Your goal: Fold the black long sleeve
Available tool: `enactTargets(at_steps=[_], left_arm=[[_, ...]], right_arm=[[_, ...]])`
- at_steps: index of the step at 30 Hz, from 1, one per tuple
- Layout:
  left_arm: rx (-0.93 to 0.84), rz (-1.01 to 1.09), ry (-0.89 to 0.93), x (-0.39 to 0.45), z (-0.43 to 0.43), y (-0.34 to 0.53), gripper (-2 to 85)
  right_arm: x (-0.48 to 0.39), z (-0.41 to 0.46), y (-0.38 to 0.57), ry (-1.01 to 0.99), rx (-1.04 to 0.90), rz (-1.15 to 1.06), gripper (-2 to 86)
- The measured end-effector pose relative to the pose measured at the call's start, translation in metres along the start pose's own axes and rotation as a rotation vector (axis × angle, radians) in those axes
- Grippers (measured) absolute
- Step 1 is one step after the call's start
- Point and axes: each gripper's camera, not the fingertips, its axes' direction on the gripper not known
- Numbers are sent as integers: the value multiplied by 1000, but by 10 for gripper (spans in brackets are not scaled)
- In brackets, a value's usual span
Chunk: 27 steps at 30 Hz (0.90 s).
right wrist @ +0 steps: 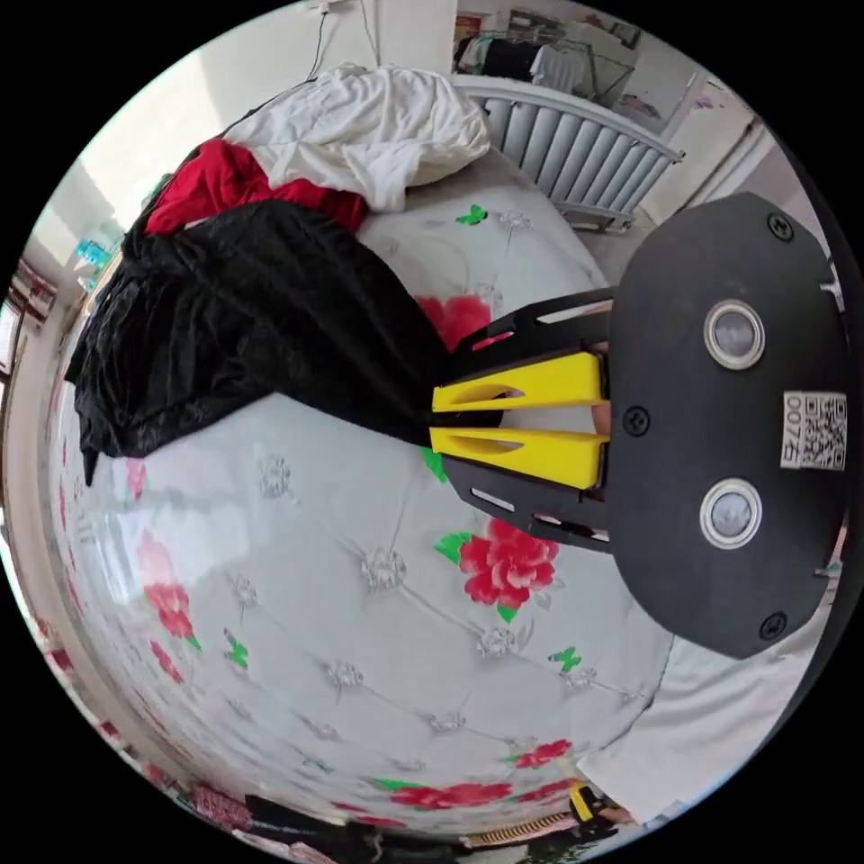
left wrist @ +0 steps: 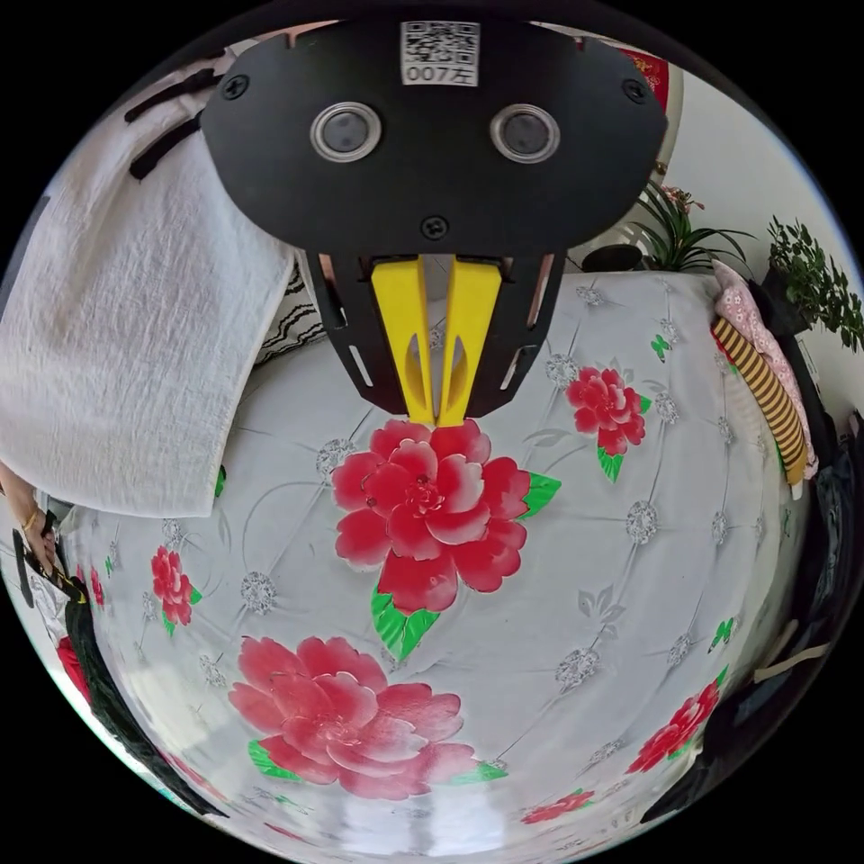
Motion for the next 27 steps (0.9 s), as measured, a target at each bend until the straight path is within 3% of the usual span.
enactTargets(at_steps=[2, 8, 11, 13, 16, 19, 27], left_arm=[[37, -14, 27, -11, 2, 8, -9], [157, 50, -6, -11, -3, 34, 16], [264, 86, 139, -12, -12, 52, 60], [329, 96, 189, -18, -18, 65, 79], [388, 108, 206, -35, -24, 90, 92], [387, 88, 165, -62, -20, 116, 96], [399, 43, 323, -118, -17, 147, 104]], right_arm=[[-61, -27, 3, -255, 75, -107, 4], [-324, -87, 54, -504, 3, -657, 2], [-442, -126, 88, -792, -91, -887, 4], [-492, -160, 103, -860, -67, -1003, 5], [-522, -212, 106, -702, 28, -1106, 10], [-512, -244, 90, -579, 174, -1053, 26], [-556, -249, 75, -298, 116, -1083, 68]])
